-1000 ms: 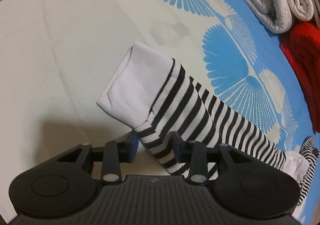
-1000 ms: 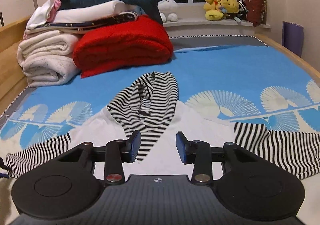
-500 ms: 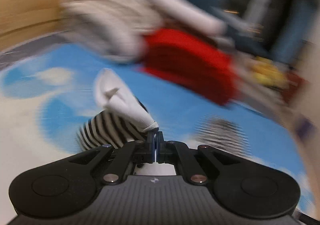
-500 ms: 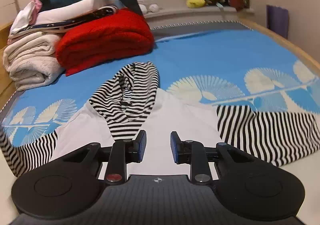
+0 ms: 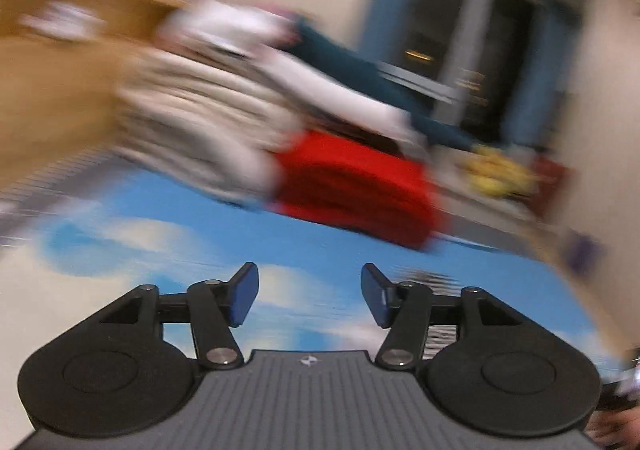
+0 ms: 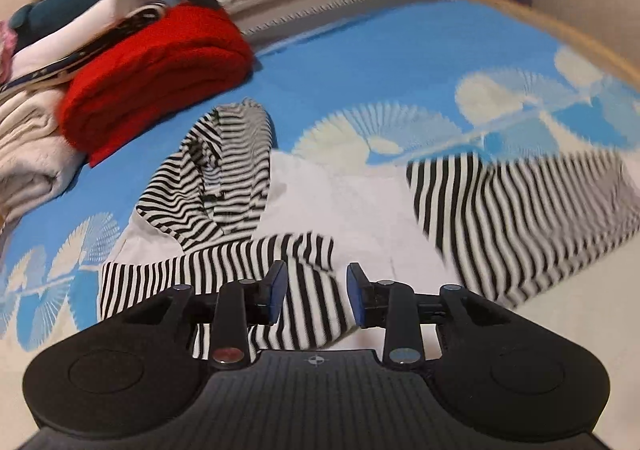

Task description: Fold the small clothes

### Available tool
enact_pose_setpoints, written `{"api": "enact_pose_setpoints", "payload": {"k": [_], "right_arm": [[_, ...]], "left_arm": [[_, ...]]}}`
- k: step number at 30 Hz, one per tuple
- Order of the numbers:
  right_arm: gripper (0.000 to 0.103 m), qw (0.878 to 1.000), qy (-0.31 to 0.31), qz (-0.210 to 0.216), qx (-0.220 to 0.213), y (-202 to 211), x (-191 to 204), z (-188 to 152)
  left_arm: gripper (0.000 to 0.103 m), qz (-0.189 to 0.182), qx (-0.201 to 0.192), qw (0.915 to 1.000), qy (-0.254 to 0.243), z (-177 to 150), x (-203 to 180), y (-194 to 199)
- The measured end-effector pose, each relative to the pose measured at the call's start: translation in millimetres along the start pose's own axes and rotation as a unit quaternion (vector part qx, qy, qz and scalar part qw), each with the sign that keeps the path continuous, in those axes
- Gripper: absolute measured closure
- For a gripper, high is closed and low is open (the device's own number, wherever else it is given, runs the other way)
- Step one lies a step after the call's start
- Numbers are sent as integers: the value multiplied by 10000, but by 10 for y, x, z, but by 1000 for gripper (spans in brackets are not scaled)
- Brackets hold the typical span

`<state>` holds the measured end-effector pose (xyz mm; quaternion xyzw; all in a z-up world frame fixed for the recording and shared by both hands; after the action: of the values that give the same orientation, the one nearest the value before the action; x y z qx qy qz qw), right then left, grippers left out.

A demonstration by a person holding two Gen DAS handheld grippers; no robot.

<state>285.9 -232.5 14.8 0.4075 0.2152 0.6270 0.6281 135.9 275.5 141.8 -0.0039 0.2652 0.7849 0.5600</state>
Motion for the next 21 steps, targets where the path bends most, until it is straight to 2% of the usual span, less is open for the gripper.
{"api": "enact_pose_setpoints", "payload": {"k": [2,3,4,7,8,11,13,15,18,21], "right_arm": [[68,9997,-184,-31,132,-82,21,-78],[68,9996,-218,-67,180,-119,44,-115],[68,9996,-185,-115,200,-149,82,-155],[68,9996,132,-212,162,-162,194,-258],[68,9994,259,-208,140,-145,223,-281],[68,9976,661,-193,102,-21,276,-315],[68,9964,826,-205,24,128,267,-281],[68,9943,1040,-193,-102,286,248,-235],[68,9856,1605,-305,-438,593,187,-164],[66,9807,1780,-490,-649,835,45,-165]], "left_arm": [[36,1098,-311,9934,-66,-247,713,319],[34,1665,-384,9852,-128,-467,1075,488],[34,2244,-366,9735,-231,-733,1424,651],[34,3593,-146,9320,-463,-1568,2308,1104],[34,4064,26,9121,-542,-1925,2611,1267],[34,5033,484,8599,-702,-2773,3314,1745],[34,5527,617,8280,-718,-3203,3742,2027],[34,5874,723,8037,-615,-3483,4085,2211],[33,6158,720,7819,-655,-3744,4469,2401],[30,6317,685,7700,-580,-3839,4724,2498]]}}
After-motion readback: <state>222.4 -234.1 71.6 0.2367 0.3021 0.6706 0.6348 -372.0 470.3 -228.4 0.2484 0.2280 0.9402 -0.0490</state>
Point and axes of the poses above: each gripper's, at about its wrist camera, not at the fingertips, and y roughly against the way its jaws point, x to its left, z to its top, the point moved 5 cm from there along -y, roughly the way its jaws point, and after that the axes turned 7 degrees about y, right-handed, at the moved point
